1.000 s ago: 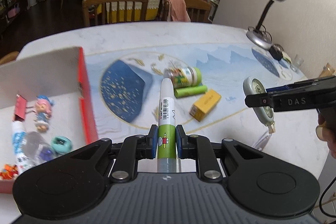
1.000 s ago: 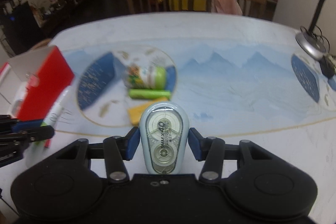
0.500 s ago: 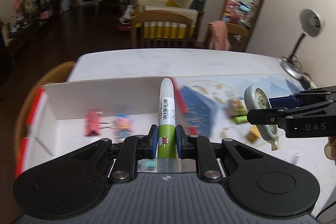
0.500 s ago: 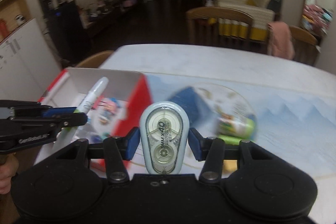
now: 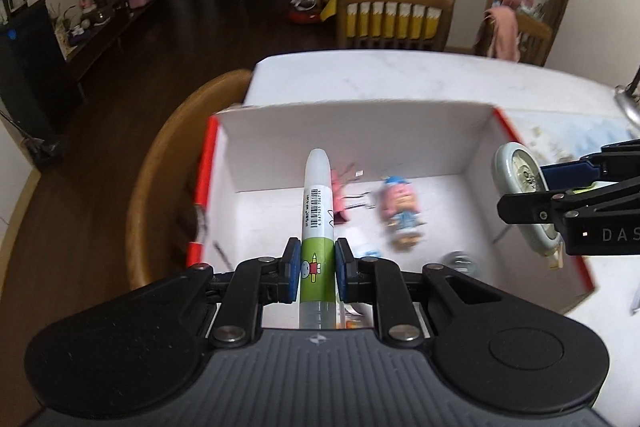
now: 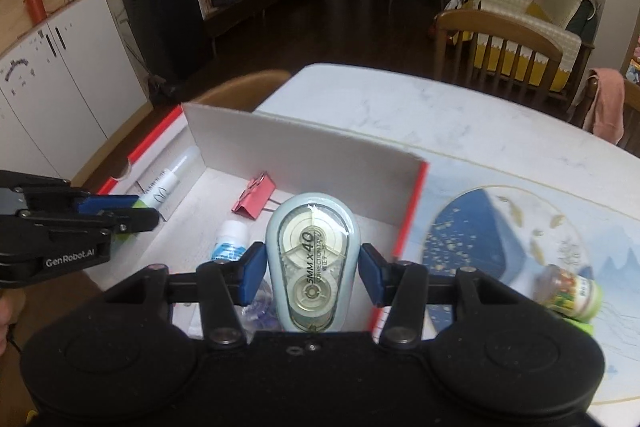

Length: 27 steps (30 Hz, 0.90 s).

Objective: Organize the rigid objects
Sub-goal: 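Carry the correction tape and marker over the red box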

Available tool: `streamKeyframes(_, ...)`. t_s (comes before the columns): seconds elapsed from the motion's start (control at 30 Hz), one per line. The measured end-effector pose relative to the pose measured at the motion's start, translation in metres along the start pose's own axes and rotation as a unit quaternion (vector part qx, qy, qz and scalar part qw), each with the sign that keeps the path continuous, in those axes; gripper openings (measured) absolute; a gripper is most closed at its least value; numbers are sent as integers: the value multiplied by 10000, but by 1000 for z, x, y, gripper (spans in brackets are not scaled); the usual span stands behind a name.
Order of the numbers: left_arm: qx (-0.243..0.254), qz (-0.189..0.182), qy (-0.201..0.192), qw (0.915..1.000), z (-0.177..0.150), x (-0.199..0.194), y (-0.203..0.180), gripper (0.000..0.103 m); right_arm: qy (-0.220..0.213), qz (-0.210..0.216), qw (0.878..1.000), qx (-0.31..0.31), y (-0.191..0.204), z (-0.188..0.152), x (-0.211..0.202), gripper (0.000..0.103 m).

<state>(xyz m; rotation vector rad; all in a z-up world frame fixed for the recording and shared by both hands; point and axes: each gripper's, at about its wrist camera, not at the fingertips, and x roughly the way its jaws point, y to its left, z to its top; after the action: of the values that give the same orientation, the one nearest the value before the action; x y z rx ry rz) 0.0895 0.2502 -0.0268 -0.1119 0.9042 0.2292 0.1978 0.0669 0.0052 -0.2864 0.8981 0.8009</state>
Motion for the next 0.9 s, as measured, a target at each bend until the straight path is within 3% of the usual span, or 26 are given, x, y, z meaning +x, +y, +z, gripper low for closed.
streamKeyframes(0.57, 845, 43, 780, 9934, -2, 60, -15, 17, 615, -217, 9978, -128, 20, 2, 77, 49)
streamKeyframes(0.9, 581, -62, 1200, 9911, -8, 77, -10, 17, 848, -175, 9960, -222, 24, -2, 89, 50)
